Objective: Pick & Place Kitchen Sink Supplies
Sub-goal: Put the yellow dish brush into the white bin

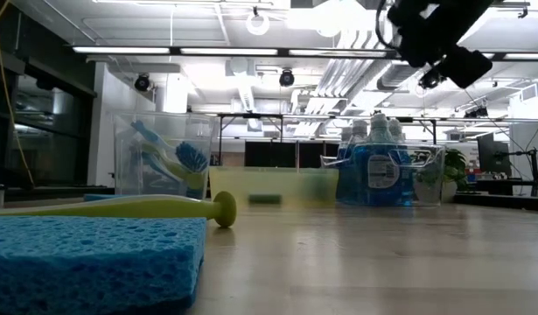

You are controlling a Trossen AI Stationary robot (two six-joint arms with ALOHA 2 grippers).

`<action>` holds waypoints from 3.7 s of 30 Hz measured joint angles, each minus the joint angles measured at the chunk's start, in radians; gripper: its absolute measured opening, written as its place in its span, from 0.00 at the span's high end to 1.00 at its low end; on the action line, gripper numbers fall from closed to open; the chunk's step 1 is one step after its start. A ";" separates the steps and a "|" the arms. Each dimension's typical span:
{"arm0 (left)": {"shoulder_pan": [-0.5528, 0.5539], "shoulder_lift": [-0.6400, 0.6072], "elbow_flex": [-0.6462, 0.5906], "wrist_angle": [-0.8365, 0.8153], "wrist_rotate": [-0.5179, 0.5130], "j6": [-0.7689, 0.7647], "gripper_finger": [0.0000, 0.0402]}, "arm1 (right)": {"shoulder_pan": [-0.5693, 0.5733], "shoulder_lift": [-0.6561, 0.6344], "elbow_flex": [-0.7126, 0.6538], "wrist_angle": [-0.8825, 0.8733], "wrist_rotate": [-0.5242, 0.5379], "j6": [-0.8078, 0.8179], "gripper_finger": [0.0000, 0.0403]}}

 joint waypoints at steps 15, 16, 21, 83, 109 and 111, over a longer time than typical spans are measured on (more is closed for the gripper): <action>0.000 0.000 0.000 -0.002 -0.102 -0.046 0.55 | 0.088 -0.199 0.000 0.209 0.006 0.291 0.38; 0.000 0.000 0.000 -0.002 -0.103 -0.052 0.55 | 0.092 -0.211 0.000 0.234 0.007 0.302 0.38; 0.000 0.000 0.000 -0.002 -0.105 -0.072 0.55 | 0.116 -0.272 0.000 0.368 0.002 0.360 0.38; 0.000 0.303 0.000 -0.005 0.301 -0.379 0.55 | 0.166 -0.301 0.000 0.587 -0.982 1.099 0.38; 0.001 0.486 0.000 -0.050 0.363 -0.581 0.55 | 0.166 -0.186 0.000 0.584 -1.027 1.098 0.38; 0.001 0.503 0.000 -0.044 0.381 -0.581 0.55 | 0.166 -0.186 0.000 0.584 -1.027 1.104 0.38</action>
